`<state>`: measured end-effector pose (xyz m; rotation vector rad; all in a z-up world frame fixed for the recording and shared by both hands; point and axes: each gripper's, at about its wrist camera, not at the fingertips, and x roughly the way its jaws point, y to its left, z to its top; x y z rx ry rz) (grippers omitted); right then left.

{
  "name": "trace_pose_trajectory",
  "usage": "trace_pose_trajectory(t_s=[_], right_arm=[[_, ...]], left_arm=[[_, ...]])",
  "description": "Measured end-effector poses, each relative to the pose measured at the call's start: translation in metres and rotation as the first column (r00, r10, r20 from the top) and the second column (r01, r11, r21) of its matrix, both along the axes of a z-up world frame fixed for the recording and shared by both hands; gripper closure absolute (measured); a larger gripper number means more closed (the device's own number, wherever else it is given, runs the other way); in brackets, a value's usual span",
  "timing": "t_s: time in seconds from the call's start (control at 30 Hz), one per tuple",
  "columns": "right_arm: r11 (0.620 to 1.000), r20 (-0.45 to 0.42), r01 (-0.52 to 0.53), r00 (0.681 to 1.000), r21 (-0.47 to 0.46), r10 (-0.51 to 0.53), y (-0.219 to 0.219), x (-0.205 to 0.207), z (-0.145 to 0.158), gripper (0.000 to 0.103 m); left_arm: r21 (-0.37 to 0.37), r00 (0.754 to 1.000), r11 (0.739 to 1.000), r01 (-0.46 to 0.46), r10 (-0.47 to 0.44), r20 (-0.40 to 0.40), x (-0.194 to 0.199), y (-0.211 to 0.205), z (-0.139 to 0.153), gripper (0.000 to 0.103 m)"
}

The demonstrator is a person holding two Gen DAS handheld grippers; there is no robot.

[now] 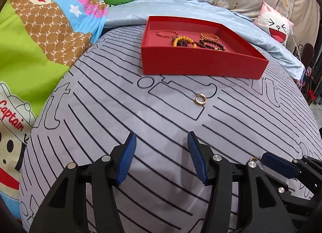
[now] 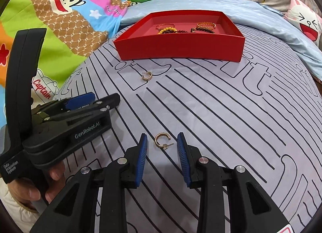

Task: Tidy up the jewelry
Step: 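Return both tools to the bed and grasp a gold hoop earring with the right tool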

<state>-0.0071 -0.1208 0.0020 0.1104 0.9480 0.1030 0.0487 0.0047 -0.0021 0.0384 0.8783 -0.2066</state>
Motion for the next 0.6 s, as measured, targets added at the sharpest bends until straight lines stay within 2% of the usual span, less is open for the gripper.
trace_pose_trajectory(t_s=[0.17, 0.23, 0.4, 0.6], right_arm=[[0.999, 0.015, 0.001, 1.000, -0.042, -0.001, 0.004, 0.000, -0.002, 0.077], [0.998, 0.021, 0.006, 1.000, -0.065, -0.004, 0.005, 0.000, -0.002, 0.084], [0.994, 0.034, 0.015, 0.999, -0.107, -0.011, 0.005, 0.000, -0.003, 0.085], [0.996, 0.034, 0.056, 0.998, -0.074, -0.054, -0.008, 0.001, -0.001, 0.085]], left_arm=[[-0.006, 1.000, 1.000, -0.003, 0.003, 0.000, -0.001, 0.001, -0.001, 0.053], [-0.005, 1.000, 1.000, -0.002, 0.002, 0.001, -0.001, 0.001, -0.001, 0.053], [-0.003, 1.000, 1.000, 0.001, -0.001, -0.003, 0.001, 0.000, -0.001, 0.053], [-0.019, 1.000, 1.000, 0.015, -0.015, 0.000, 0.010, -0.008, 0.006, 0.053]])
